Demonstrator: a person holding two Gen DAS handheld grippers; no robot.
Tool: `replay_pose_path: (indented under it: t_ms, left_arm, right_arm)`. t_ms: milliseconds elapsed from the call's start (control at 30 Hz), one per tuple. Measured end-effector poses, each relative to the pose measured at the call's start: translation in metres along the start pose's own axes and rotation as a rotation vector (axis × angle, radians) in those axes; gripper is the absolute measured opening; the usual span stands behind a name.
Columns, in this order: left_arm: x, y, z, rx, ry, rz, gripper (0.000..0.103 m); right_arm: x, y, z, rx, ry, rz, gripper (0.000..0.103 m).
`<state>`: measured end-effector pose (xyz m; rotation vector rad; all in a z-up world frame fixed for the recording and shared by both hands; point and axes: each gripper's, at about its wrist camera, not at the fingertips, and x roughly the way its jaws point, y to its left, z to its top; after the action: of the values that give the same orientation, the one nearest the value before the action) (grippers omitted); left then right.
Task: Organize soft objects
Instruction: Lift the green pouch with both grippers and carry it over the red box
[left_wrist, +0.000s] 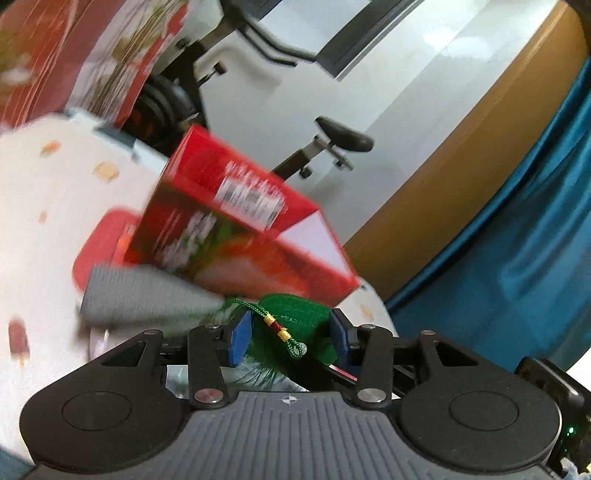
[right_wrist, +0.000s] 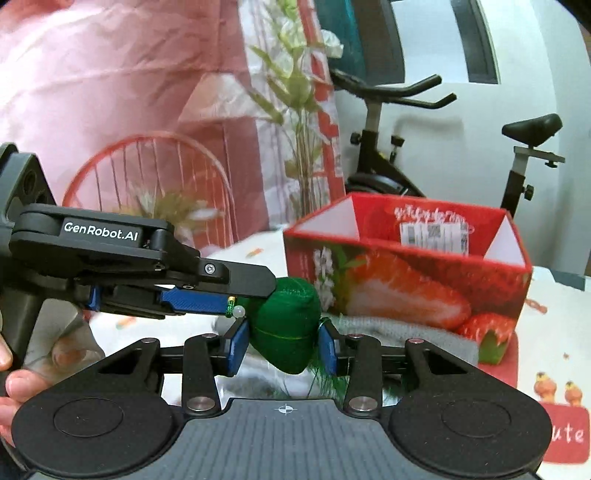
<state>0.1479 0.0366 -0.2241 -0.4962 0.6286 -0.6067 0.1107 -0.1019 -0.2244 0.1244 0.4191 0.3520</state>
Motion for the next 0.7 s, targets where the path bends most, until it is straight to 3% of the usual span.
replay_pose_path:
  t_ms: [133,333,533,700]
  left_arm:
    - [-0.003,-0.018,0.04,0.051,-0.039,-0.029,0.047]
    - [0.001,-0.04,0.101,0.046,-0.073,-0.149,0.047]
    - [0.028,-0.063,0.139,0.11,-0.122,-0.143,0.047]
    - [0.065,-0.075,0.166,0.147,-0.154,-0.157,0.047]
  right_arm:
    - [-0.003,-0.009,0.048,0.011,-0.058,0.013,0.038]
    - [-0.006,-0.035,0.116,0.001,-0.13,0.043,0.038]
    - [0.007,-0.064,0.183,-0.024,-0.124,0.029,0.038]
    - [0.028,-0.093,0.204,-0.109,-0.158,-0.019,0.038]
